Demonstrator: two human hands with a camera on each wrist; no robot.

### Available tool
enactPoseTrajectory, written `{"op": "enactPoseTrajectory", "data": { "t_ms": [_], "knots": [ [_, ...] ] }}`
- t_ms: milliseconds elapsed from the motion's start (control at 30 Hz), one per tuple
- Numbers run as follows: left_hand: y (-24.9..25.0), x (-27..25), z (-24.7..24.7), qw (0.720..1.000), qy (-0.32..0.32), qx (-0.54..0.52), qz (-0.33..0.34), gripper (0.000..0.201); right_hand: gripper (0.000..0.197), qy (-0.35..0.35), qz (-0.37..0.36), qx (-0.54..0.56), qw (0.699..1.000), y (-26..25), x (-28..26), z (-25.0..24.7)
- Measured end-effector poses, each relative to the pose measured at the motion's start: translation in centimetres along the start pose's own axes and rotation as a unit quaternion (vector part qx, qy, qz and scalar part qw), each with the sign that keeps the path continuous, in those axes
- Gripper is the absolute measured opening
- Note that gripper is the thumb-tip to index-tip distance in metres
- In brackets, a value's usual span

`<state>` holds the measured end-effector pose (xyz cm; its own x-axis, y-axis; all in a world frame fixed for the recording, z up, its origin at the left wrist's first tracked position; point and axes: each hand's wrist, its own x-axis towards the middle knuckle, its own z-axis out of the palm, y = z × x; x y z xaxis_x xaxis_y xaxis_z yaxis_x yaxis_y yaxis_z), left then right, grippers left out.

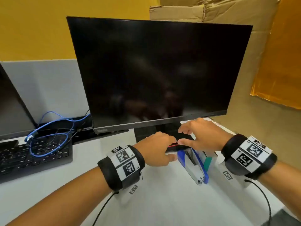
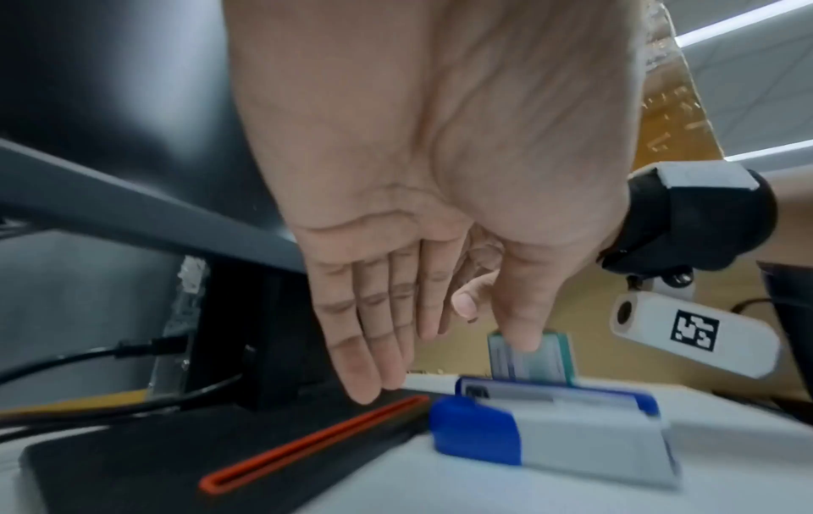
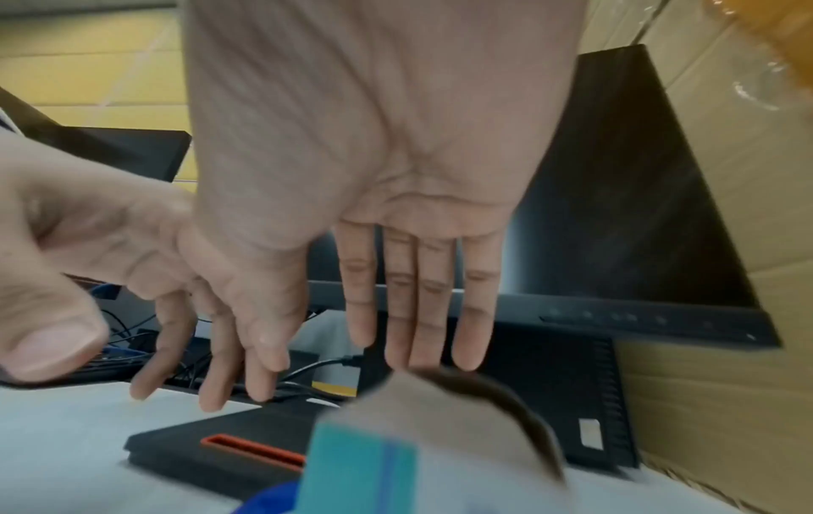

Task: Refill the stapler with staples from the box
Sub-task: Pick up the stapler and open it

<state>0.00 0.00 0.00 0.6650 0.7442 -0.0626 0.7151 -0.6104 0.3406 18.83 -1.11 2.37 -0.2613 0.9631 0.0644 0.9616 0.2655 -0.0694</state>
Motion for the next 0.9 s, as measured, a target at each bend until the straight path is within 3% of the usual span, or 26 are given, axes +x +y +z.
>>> {"op": "enactPoseTrajectory", "data": {
  "t_ms": [133,333,500,633,800,900],
  "knots": [
    [0.0,0.5,1.3,0.999,-0.031,0.041,-0.016,0.064,0.048,-0.038,0.029,0.001,0.999,1.1,-0.7,1.5],
    [0.2,1.3,3.2,0.999,-0.031,0.004,0.016,0.056,0.042,-0.082,0.069,0.017,0.994,2.5,-1.1,3.8],
    [0.9,2.4,3.9,0.999,-0.030,-0.002,0.037,0.051,0.041,-0.078,0.070,0.046,0.993,2.9,-1.2,4.7],
    [1.1,3.5,4.3,0.998,-0.061,0.005,0.030,0.057,0.036,-0.081,0.075,0.058,0.992,2.8,-1.1,4.7],
    [1.7,4.0,3.9,0.995,-0.086,0.040,0.029,0.048,0.025,-0.107,0.055,0.081,0.989,2.7,-1.0,4.1],
    [2.1,4.3,3.1,0.991,-0.116,0.068,0.019,0.047,0.029,-0.126,0.048,0.068,0.989,2.5,-0.8,3.9]
  ]
}}
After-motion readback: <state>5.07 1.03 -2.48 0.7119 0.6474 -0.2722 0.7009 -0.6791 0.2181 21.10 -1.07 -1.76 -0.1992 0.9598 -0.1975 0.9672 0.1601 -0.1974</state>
